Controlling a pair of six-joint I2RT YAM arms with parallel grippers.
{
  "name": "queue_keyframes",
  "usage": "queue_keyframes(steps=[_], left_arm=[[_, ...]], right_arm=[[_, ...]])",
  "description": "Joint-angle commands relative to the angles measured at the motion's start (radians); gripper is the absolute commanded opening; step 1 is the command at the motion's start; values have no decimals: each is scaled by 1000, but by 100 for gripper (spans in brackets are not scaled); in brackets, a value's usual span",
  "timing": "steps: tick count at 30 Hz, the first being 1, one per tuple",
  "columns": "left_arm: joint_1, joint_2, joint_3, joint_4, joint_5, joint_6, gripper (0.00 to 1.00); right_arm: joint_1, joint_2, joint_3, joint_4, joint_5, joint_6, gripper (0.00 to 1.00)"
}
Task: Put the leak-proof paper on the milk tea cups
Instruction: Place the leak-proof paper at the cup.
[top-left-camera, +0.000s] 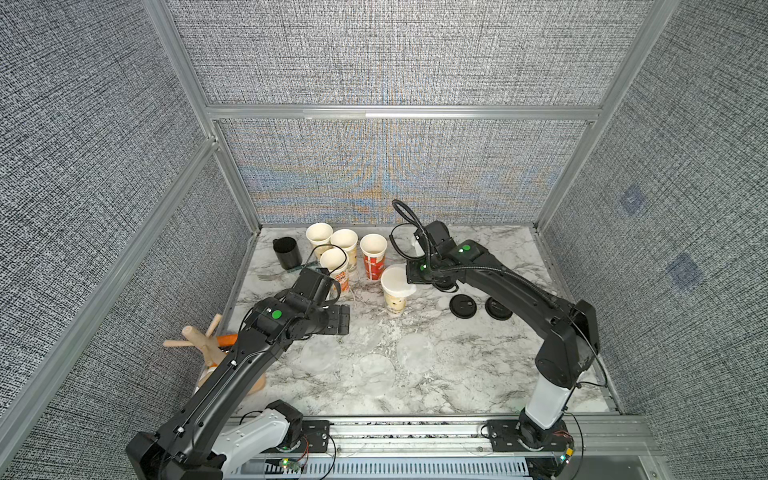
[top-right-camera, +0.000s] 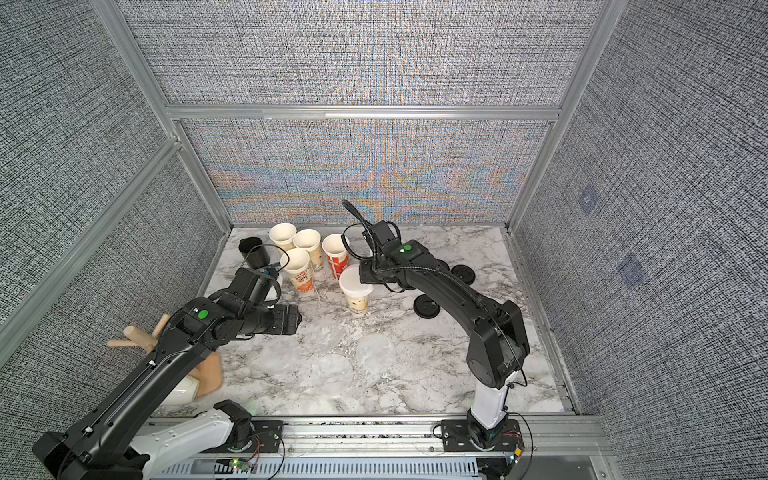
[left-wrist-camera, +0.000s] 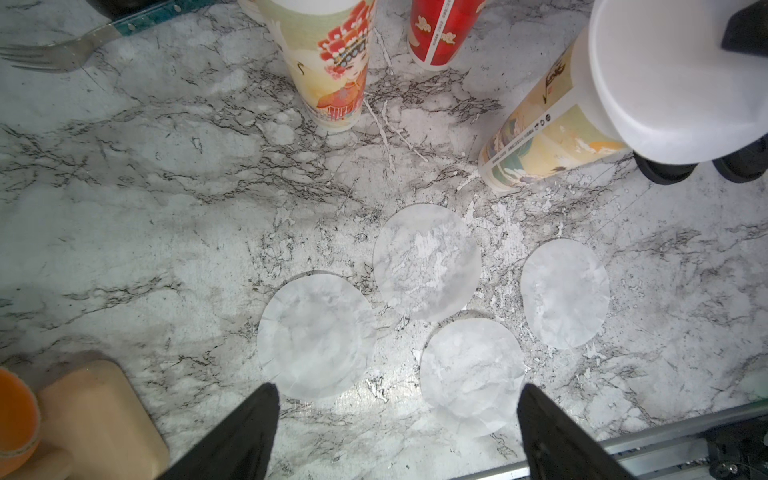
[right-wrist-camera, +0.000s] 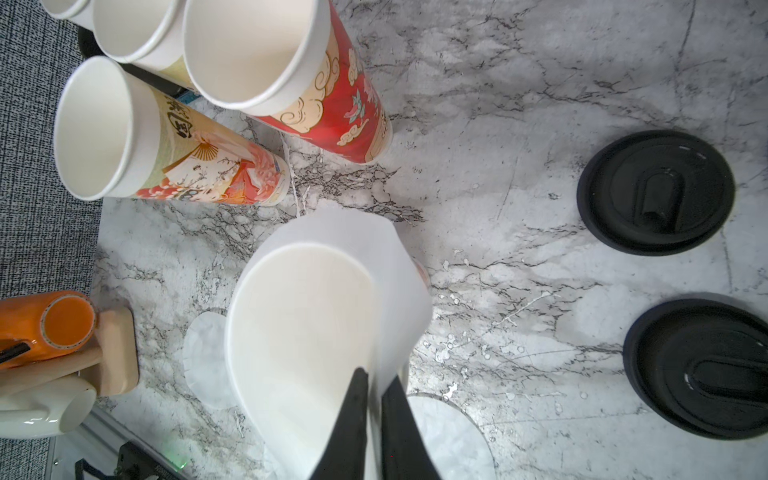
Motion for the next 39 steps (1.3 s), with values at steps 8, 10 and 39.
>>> queue_keyframes(steps=[8,10,39], left_arm=[[1,-11,-10,20,-4,12,91],[1,-12,-12,20,-3,15,91],[1,49,-9,193,153,34,82]], right_arm=[[4,4,2,43,-6,26,23],[4,7,5,41,2,27,24],[-1,-14,35,-17,61,11,28]])
